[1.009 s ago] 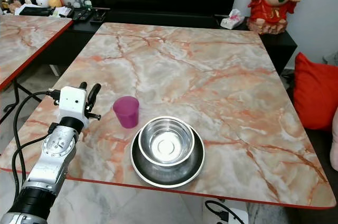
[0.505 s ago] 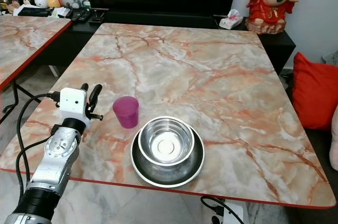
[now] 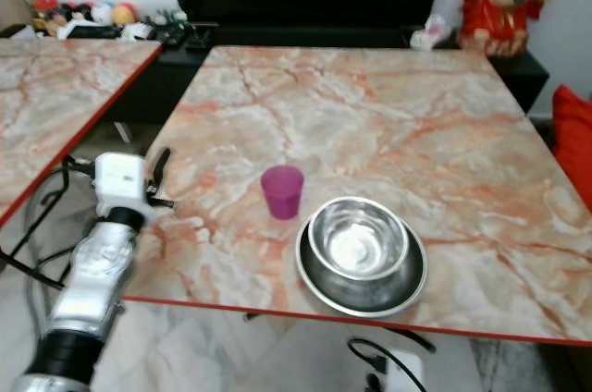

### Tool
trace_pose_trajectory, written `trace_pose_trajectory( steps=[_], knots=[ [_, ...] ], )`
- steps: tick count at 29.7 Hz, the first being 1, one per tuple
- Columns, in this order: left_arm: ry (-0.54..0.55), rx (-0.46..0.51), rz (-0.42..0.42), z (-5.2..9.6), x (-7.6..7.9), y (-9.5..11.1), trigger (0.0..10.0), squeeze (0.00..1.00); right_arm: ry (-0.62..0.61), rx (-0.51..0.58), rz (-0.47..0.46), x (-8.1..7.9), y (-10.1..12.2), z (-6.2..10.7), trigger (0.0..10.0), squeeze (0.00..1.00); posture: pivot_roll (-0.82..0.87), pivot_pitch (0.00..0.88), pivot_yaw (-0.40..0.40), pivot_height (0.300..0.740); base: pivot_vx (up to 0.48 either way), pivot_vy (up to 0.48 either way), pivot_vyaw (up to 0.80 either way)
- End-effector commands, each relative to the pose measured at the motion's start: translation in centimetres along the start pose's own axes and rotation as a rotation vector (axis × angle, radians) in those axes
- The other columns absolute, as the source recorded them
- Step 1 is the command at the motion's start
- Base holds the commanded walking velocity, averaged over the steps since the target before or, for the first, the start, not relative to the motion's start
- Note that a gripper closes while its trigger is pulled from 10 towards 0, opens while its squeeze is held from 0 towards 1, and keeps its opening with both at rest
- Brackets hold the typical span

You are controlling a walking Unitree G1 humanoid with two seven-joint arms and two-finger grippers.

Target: Setting the table

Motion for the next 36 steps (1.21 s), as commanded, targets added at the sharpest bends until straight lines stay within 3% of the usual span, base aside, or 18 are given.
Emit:
trace_pose_trajectory(
  steps=[1,36],
  knots=[
    [0.026,0.005,-0.013,0.0,-1.3,0.1,10.0,0.0,0.028,0.006,-0.006,-1.3,0.1,-0.1,10.0,0.0,0.1,0.0,-0.018,0.74,0.0,0.48,0.0],
    [0.062,0.029,-0.01,-0.2,-1.9,1.4,10.0,0.0,0.086,0.005,0.04,-3.0,0.4,-0.2,10.0,0.0,0.13,0.0,-0.031,0.74,0.0,0.48,0.02]
  ],
)
Point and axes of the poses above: a point about 5 cm out from each wrist's last joint towards the gripper, its own z axis pointing back from the gripper into the wrist, its own y axis along the axis of the wrist's last joint, x = y × z, the point moved 6 cm from there along -z, pointing out of the wrist towards the gripper, and after that the axes turned 7 degrees about -z, right-handed, at the moved point
